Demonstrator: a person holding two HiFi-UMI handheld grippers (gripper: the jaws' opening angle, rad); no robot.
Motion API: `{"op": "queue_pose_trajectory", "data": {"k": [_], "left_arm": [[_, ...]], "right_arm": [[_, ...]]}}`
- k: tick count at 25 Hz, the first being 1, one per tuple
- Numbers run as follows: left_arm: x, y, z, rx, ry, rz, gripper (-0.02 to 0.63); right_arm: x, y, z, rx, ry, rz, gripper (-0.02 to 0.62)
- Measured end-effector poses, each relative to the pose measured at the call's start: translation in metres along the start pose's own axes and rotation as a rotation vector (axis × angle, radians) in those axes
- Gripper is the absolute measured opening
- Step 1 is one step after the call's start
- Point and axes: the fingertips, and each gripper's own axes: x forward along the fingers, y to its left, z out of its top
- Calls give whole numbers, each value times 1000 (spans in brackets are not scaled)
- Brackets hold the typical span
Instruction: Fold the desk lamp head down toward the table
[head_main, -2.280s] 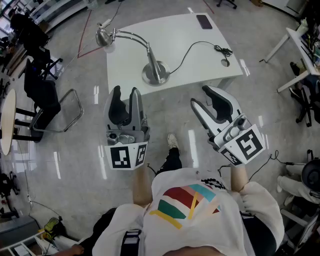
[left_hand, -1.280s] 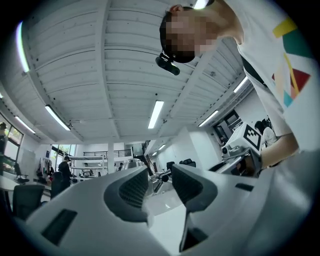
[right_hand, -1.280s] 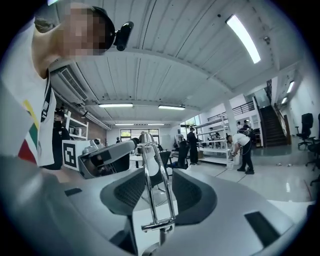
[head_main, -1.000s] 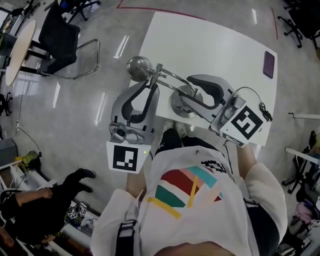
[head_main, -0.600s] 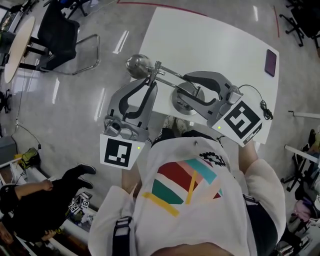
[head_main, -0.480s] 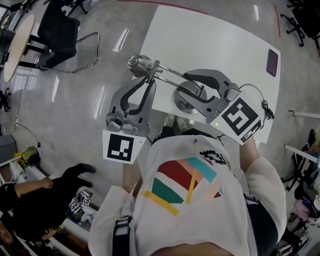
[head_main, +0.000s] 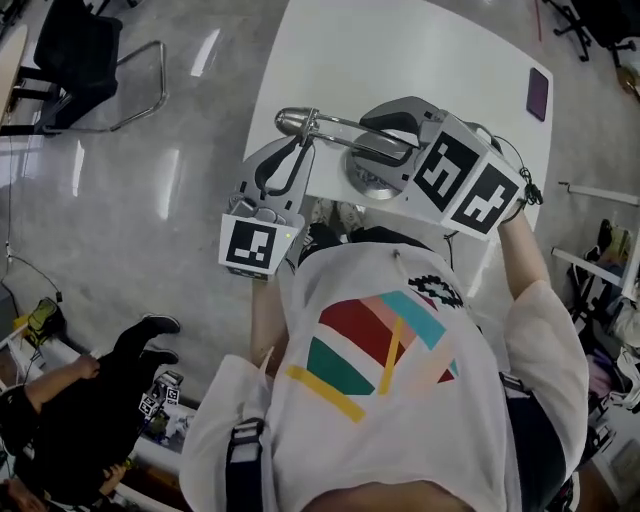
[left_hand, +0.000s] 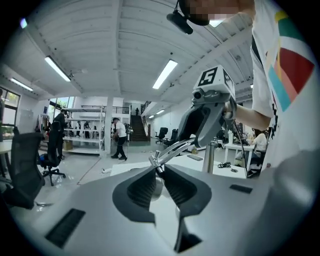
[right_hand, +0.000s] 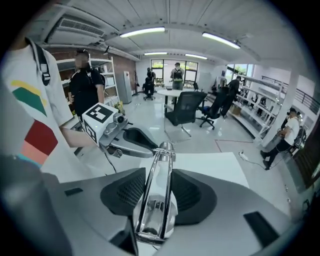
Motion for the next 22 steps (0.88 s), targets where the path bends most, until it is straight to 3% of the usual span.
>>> {"op": "queue_pose_trajectory", "data": {"k": [4, 9, 15, 22], "left_arm": [[10, -1, -35, -69, 109, -43, 97], [19, -10, -56, -165, 113, -69, 98], [23, -20, -70, -227, 113, -109, 98], [27, -29, -77, -239, 128, -122, 103]], "right_arm": [[18, -3, -7, 0, 131, 68, 160], [29, -2, -15, -12, 247, 93, 160], [33, 2, -25, 4, 273, 108, 160], [33, 5, -33, 8, 274, 110, 160]]}}
